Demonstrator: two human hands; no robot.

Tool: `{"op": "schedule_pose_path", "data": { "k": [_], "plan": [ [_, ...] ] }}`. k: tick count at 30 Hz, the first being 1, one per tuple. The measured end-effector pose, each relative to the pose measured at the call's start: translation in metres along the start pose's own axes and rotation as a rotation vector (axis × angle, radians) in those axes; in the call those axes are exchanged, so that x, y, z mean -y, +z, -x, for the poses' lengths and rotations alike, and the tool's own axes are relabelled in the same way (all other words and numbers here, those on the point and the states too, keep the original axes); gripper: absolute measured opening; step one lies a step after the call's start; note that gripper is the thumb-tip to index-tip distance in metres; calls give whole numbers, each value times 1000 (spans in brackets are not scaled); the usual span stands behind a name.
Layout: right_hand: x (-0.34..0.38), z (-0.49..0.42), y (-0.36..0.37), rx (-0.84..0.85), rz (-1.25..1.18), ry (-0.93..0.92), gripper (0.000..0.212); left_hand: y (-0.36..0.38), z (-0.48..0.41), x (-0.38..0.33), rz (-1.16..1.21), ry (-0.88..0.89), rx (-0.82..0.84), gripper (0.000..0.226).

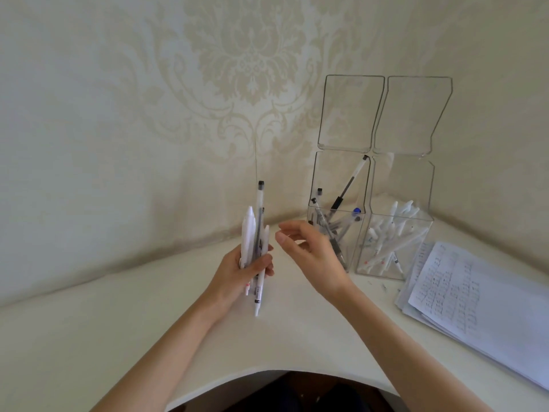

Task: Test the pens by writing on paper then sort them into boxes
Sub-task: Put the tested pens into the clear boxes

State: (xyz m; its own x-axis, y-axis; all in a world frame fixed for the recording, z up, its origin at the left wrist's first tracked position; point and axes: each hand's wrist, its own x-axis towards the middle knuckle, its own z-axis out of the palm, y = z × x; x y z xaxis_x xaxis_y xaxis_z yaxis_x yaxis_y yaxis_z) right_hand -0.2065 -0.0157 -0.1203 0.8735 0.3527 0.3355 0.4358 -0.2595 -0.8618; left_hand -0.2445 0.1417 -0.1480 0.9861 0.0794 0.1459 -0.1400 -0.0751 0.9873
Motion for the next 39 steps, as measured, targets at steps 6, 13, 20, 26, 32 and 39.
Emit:
{"op": "schedule_pose_path", "data": {
  "k": [6, 13, 20, 26, 32, 39],
  "plan": [
    [22, -16, -5, 127, -185, 180, 17, -7, 0, -11, 61, -44, 171, 31],
    [23, -11, -9, -45, -200, 154, 24, 6, -3, -19, 207, -46, 115, 28],
    [42, 2, -63, -505, -392, -42, 27, 15, -20, -27, 239, 73, -64, 30],
    [43, -15, -144, -783, 24, -163, 25, 43, -37, -59, 341, 159, 121, 23],
    [35, -19, -163, -706, 171, -2, 30, 70, -40, -64, 385, 157, 174, 32],
    [32, -17, -165, -623, 429, 89, 28, 73, -41, -64, 350, 122, 190, 25]
  ]
}}
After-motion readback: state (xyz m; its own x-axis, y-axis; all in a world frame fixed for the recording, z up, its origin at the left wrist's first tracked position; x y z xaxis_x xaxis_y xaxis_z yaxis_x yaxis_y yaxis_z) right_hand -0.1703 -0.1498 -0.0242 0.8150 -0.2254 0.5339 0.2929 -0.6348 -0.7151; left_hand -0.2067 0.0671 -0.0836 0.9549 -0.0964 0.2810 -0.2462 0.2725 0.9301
